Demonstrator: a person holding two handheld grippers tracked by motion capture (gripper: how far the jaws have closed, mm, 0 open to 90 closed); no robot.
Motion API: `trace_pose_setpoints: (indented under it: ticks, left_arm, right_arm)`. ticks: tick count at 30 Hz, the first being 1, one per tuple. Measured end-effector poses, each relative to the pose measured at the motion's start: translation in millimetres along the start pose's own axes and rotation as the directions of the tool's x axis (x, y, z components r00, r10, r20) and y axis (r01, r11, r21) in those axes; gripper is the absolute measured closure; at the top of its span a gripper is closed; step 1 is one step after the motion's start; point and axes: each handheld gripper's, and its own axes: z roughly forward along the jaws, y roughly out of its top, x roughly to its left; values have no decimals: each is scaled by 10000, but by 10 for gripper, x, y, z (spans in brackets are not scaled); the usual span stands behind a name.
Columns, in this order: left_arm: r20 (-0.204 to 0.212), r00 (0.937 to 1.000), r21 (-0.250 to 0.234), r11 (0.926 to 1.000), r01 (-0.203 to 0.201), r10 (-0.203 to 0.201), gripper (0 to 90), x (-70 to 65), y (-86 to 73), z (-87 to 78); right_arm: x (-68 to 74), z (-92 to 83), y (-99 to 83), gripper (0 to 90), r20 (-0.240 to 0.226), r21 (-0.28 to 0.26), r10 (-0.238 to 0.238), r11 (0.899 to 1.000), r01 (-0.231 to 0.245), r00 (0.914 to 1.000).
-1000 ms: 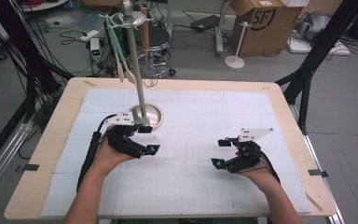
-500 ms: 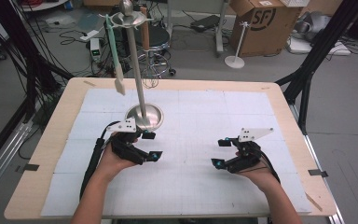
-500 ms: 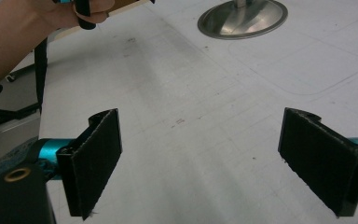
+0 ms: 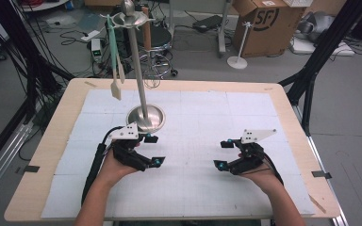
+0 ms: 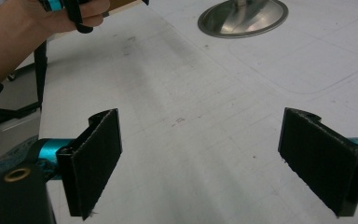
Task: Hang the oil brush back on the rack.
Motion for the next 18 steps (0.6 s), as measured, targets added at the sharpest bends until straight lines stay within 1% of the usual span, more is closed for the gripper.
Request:
trace_pose_setpoints:
  ticks: [3,7,9,12,13,18]
  left_arm:
    - [-96,10000,-67,10000,-13,12,155,-10,10,-11]
    - [-220,9997,-132,9999,81,-84,146,7,14,-25]
    - [-297,9995,-107,9999,105,-108,142,15,11,-29]
    - [-404,9991,-41,9999,135,-137,131,13,11,-31]
    - [-403,9991,-23,9999,104,-104,131,11,13,-32]
    - [-425,9990,27,9999,137,-136,119,-2,13,-28]
  right_arm:
    - [2,-10,-3,127,23,-37,-53,10000,53,10000]
    - [11,-34,-21,127,61,4,-55,10000,55,10000]
    - [3,-47,-35,127,33,50,-37,10000,37,10000]
    - [-31,-75,-47,127,120,-42,-43,10000,43,9999]
    - [-29,-85,-48,127,110,-72,47,10000,-47,9999]
    - [-42,-119,-57,127,204,-119,-11,9999,14,9998]
